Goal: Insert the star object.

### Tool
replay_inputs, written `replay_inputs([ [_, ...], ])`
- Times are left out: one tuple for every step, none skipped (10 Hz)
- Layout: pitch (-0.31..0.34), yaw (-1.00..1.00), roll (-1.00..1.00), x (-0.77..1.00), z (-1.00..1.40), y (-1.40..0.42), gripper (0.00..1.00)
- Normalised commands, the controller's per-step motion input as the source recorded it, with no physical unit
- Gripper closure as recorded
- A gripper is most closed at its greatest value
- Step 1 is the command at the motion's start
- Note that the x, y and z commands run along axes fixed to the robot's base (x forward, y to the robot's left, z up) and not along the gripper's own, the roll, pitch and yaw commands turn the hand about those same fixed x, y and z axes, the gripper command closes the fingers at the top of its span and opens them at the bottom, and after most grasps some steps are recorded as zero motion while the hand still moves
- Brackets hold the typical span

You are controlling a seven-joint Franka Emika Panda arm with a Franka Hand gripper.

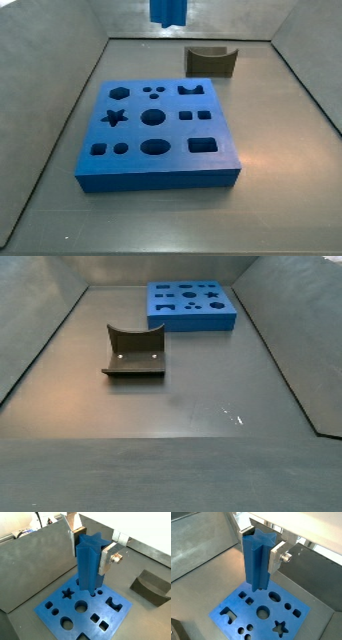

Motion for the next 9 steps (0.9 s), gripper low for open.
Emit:
replay_inputs([
  [-0.276, 0.08, -0.1, -0.26, -0.54, -0.05, 1.0],
  [-0.106, 0.0, 0.0, -0.79, -1.0, 0.01, 1.0],
  [-0.027, 0.0, 0.0, -0.84, -1.0, 0.0, 1.0],
  [-0.019, 0.0, 0.0, -0.79, -1.0, 0.0, 1.0],
  [-0.027, -0.09, 0.0, -0.61, -1.0, 0.0, 1.0],
  [-0.066, -0.17, 0.0, -0.53, -1.0, 0.0, 1.0],
  [-0.107, -0.19, 0.0, -0.49, -1.0, 0.0, 1.0],
  [-0.129, -0.19, 0.0, -0.42, -0.96, 0.0, 1.0],
  [-0.1, -0.21, -0.03, -0.25, -0.73, 0.0, 1.0],
])
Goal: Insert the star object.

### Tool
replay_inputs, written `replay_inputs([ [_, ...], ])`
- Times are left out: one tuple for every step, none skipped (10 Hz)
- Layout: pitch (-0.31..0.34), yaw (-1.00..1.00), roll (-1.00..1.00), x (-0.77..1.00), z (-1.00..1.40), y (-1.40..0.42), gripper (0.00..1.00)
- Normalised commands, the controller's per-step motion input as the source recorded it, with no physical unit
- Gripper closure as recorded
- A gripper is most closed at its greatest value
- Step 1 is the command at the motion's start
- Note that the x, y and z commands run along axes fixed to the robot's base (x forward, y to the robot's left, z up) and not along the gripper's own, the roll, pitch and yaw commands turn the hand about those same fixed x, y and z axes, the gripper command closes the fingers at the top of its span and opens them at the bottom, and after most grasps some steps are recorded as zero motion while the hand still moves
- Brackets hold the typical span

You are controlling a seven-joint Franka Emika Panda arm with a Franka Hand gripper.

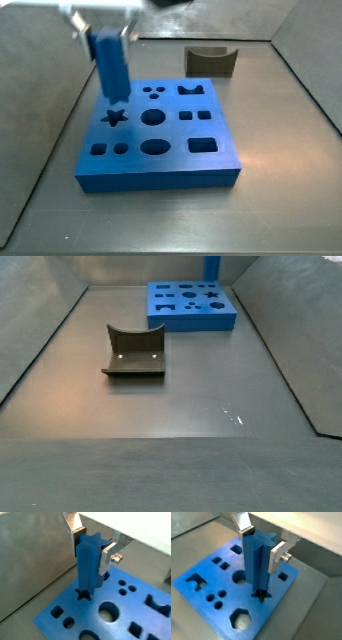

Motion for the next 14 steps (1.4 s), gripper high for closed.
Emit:
replay_inputs([
  [-0.011, -0.18, -0.02, -0.05, -0.49, 0.0, 1.0],
  [0.0, -0.16, 0.0, 0.0, -0.43, -0.02, 1.0],
  [0.0, -0.17, 0.0, 0.0, -0.35, -0.02, 1.0],
  [0.007, -0.13, 0.0, 0.0, -0.13, 0.0, 1.0],
  [0.0, 0.0, 0.0, 0.0, 0.0, 0.03, 1.0],
  [0.0, 0.27, 0.03, -0.03, -0.31, 0.0, 1.0],
  [0.0, 0.57, 0.03, -0.07, -0.33, 0.0, 1.0],
  [0.0, 0.66, 0.01, -0.05, -0.31, 0.0, 1.0],
  [0.0, 0.69, 0.03, 0.0, -0.32, 0.0, 1.0],
  [0.0, 0.68, 0.12, 0.0, -0.3, 0.0, 1.0],
  [0.009, 0.51, 0.3, 0.0, -0.18, 0.0, 1.0],
  [0.0, 0.55, 0.32, 0.0, -0.16, 0.0, 1.0],
  [0.0, 0.57, 0.32, 0.0, -0.17, 0.0, 1.0],
  [-0.004, 0.49, 0.26, 0.0, -0.31, -0.01, 1.0],
])
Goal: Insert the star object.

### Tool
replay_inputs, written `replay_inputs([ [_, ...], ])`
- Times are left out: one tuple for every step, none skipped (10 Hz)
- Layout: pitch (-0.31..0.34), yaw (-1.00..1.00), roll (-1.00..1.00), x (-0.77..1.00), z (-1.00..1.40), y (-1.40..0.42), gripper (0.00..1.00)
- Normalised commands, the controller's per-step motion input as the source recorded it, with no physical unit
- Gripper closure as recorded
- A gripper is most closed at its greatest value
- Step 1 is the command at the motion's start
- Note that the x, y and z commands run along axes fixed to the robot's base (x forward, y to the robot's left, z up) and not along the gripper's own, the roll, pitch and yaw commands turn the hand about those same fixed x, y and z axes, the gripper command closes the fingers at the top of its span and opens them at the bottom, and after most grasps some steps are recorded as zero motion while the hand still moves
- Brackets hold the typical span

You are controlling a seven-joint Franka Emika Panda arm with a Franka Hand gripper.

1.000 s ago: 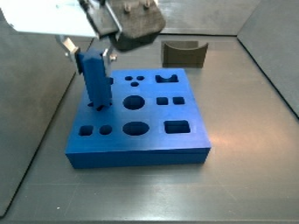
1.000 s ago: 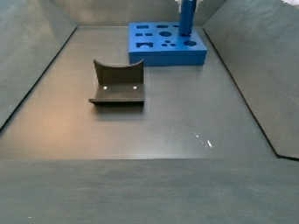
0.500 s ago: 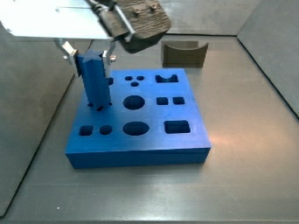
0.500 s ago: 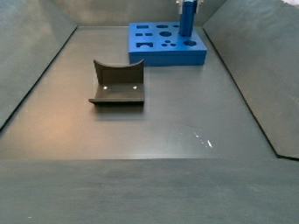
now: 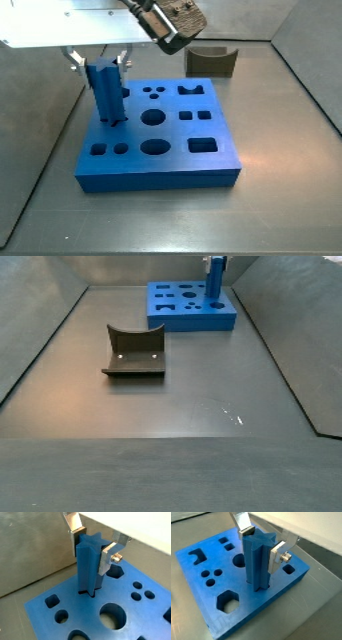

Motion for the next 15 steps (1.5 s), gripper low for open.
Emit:
replay_inputs([
  [0.0, 0.35, 0.21, 0.04, -0.37, -0.06, 1.0],
  [0.0, 0.23, 0.17, 0.1, -0.41, -0.09, 1.0],
  [0.014, 0.18, 0.15, 0.18, -0.46, -0.12, 1.0],
  [0.0, 0.23, 0.13, 0.06, -0.43, -0.11, 1.0],
  [0.0, 0.26, 0.12, 0.0, -0.39, -0.07, 1.0],
  [0.0, 0.28, 0.12, 0.0, -0.41, -0.06, 1.0],
  [0.0, 0.22, 0.14, 0.0, -0.51, -0.05, 1.0],
  [0.0, 0.04, 0.16, 0.0, -0.58, 0.0, 1.0],
  [0.0, 0.0, 0.15, 0.0, -0.65, 0.0, 1.0],
  [-0.05, 0.0, 0.11, -0.01, -0.81, 0.0, 1.0],
  [-0.051, -0.05, 0.08, 0.0, -0.88, 0.0, 1.0],
  [-0.123, -0.07, 0.04, 0.0, -0.95, 0.0, 1.0],
  [-0.143, -0.07, 0.02, 0.0, -0.95, 0.0, 1.0],
  [-0.196, 0.0, 0.0, 0.0, -0.86, 0.02, 1.0],
  [-0.191, -0.01, 0.06, -0.06, -0.83, 0.09, 1.0],
])
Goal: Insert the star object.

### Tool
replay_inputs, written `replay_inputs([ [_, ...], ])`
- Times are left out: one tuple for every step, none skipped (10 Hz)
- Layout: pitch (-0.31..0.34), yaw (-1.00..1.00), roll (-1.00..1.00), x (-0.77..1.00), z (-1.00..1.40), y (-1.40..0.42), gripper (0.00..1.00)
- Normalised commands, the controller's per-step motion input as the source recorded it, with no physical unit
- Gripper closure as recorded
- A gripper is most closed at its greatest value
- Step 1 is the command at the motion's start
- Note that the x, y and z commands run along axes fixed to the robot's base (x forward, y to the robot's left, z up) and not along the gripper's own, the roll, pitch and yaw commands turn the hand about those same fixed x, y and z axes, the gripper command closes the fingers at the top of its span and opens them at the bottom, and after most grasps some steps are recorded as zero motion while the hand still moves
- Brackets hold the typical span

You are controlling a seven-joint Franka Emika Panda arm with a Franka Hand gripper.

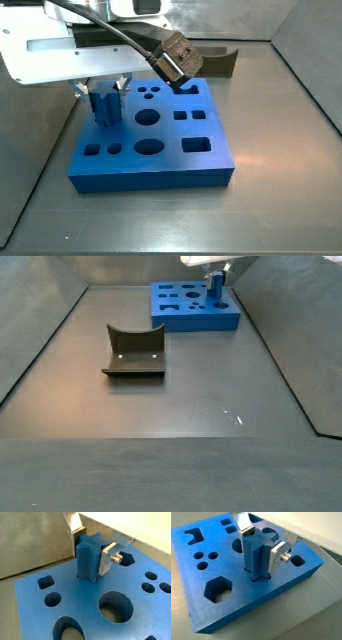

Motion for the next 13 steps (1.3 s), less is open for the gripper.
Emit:
replay_inputs([
  [-0.187, -0.03, 0.1, -0.07, -0.83, 0.05, 1.0],
  [-0.213, -0.02, 0.09, -0.02, -0.77, 0.05, 1.0],
  [-0.216, -0.02, 0.12, 0.0, -0.73, 0.08, 1.0],
  [-0.233, -0.02, 0.11, 0.0, -0.68, 0.08, 1.0],
  [-0.25, -0.03, 0.11, 0.0, -0.64, 0.06, 1.0],
  [-0.254, -0.01, 0.12, 0.0, -0.62, 0.09, 1.0],
  [-0.321, -0.04, 0.15, -0.07, -0.5, 0.0, 1.0],
  [-0.381, -0.03, 0.1, -0.1, -0.44, 0.0, 1.0],
  [-0.44, -0.01, 0.05, -0.27, -0.37, 0.0, 1.0],
  [-0.406, 0.0, 0.1, -0.37, -0.44, 0.0, 1.0],
  [-0.361, 0.0, 0.14, -0.41, -0.52, 0.0, 1.0],
  [0.0, 0.0, 0.0, 0.0, -0.1, 0.0, 1.0],
  [-0.016, 0.0, -0.02, 0.0, 0.0, 0.0, 1.0],
])
